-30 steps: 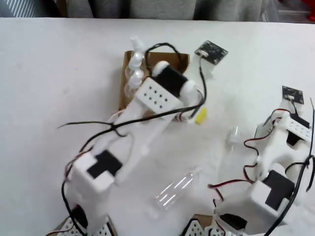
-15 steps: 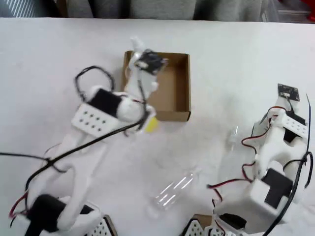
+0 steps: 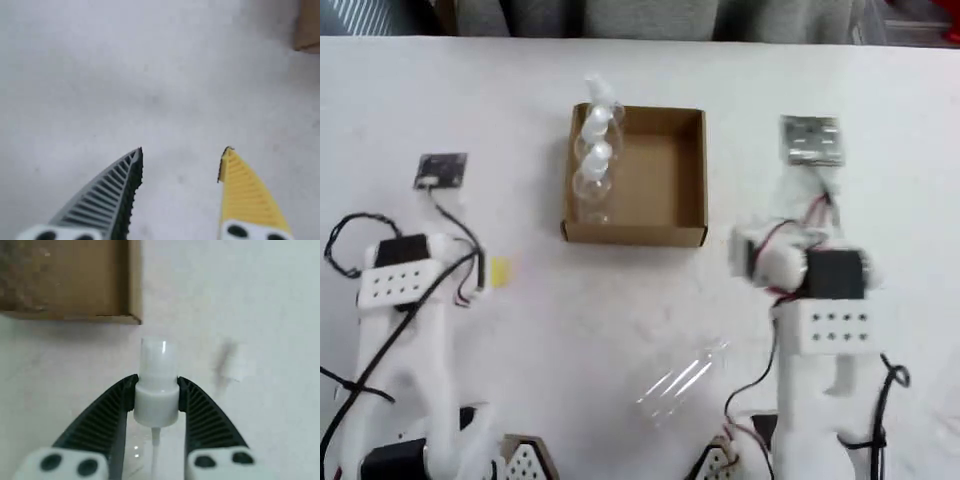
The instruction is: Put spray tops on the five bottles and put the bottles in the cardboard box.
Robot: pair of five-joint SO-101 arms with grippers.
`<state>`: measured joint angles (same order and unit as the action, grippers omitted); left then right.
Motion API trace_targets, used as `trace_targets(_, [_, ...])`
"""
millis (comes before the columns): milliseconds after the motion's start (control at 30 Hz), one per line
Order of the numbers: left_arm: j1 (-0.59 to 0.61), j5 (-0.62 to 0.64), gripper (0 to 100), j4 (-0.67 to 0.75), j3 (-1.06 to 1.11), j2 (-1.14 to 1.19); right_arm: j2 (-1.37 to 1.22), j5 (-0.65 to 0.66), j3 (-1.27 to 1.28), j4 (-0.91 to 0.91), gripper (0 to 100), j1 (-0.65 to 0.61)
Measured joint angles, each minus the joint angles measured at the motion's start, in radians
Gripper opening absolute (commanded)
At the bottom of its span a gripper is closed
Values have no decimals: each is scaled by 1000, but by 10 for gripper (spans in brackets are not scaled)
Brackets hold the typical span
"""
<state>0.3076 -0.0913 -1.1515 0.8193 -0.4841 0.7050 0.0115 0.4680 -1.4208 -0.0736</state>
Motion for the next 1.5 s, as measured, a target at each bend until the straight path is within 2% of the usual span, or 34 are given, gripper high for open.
trace_targets(133, [84,0,253,78,71,-3,-14,-11,0,2,22,-311])
trace_targets(267, [157,41,253,109,77,-3,-147,-18,20,69,22,-578])
trace_targets(367, [175,54,253,114,77,-3,-290,-20,20,141,22,-697])
trace_targets(467, [180,58,253,114,77,-3,-433,-20,20,226,36,-736])
trace_targets(700, [180,58,252,132,77,-3,-634,-20,18,325,198,-749])
trace_targets(933, [180,58,252,132,78,-3,-697,-20,-46,299,207,-764])
trace_targets(1100, [180,84,252,132,78,-3,-697,-20,-147,153,204,-764])
trace_targets(1267, [78,133,251,121,78,-3,-697,-20,-296,-78,204,-594])
trace_targets(1333, [6,160,252,101,78,-3,-697,-18,-344,-144,204,-496])
trace_targets(1500, [-218,222,252,48,55,-3,-631,84,-362,-222,204,-256])
